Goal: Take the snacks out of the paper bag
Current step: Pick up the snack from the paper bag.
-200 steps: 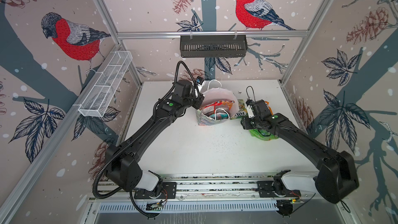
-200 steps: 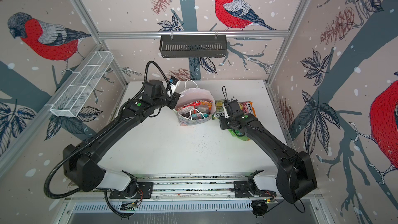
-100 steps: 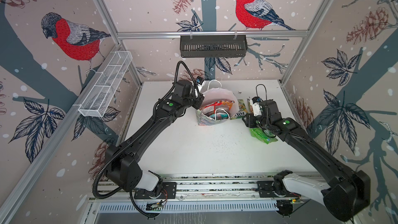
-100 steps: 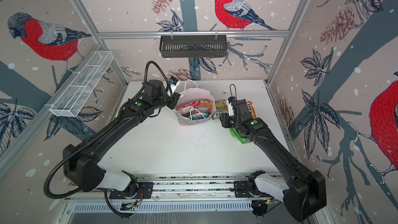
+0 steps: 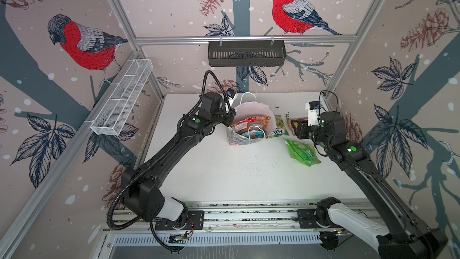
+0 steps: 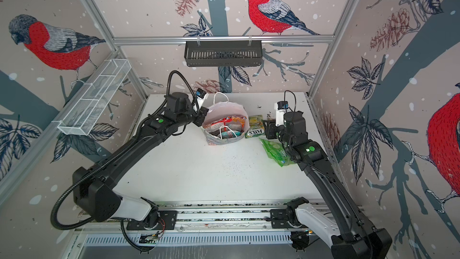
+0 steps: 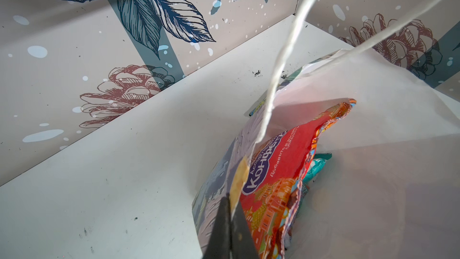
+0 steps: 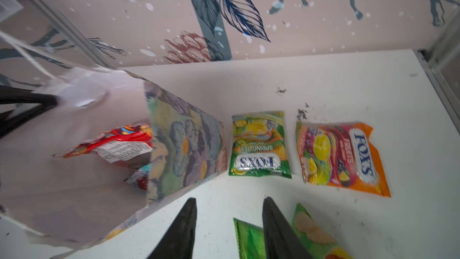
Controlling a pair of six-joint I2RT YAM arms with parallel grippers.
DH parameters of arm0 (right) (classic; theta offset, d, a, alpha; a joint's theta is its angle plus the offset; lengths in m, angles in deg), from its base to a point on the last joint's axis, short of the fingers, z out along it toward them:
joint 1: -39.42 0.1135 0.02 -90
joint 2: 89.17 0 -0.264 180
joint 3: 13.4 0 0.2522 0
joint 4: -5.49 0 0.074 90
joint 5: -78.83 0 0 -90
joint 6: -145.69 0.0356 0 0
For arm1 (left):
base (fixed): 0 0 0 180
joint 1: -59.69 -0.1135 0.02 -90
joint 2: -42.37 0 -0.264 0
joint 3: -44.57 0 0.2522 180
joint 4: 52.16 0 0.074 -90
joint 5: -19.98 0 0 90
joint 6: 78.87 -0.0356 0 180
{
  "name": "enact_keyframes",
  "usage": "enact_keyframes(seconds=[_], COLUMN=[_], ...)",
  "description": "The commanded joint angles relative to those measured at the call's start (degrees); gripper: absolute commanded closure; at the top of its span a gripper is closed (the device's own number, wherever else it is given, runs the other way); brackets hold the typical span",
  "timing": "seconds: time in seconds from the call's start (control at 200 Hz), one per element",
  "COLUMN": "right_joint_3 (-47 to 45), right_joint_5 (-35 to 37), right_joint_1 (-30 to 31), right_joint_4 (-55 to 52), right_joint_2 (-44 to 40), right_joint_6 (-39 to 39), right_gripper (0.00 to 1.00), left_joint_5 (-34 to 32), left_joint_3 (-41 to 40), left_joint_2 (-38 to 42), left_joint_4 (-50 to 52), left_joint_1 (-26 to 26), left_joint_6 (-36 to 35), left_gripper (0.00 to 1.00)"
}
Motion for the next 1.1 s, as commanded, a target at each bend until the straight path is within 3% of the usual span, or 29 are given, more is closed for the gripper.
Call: enact_keyframes(seconds=[0.0,0.185,0.405,0.7,1.096], right_joint_3=[2.0,4.8,11.3,19.2,23.3], right_joint_5=[-10.7,-14.3,-8.5,-4.4,-0.9], right_joint_1=[1.3,7.2,14.4,16.8,18.1], right_joint_4=[4.8,7.6,5.9,1.4,0.1], right_joint_2=[-0.1,3.8,13.1,25.5,34.0], right_joint_6=[-7.8,-16.4,-24.9,-32.4,-37.5], right_gripper=[0.52,0.53,0.48,0.43,0.39], left_joint_5=[2.4,4.3,4.7,3.9,2.9], left_joint_3=[1.0,1.9,2.0,1.9,1.8], left_joint_2=[-0.1,-1.2,-1.1,-0.9,-0.9], left_joint_4=[-1.8,-1.0,-0.8,-0.8,-0.6], left_joint_1=[0.0,0.4,0.7,0.9,0.9], left_joint_6=[-0.4,-0.5,-0.4,-0.5,-0.3], left_gripper=[1.00,1.00,1.00,1.00,1.00])
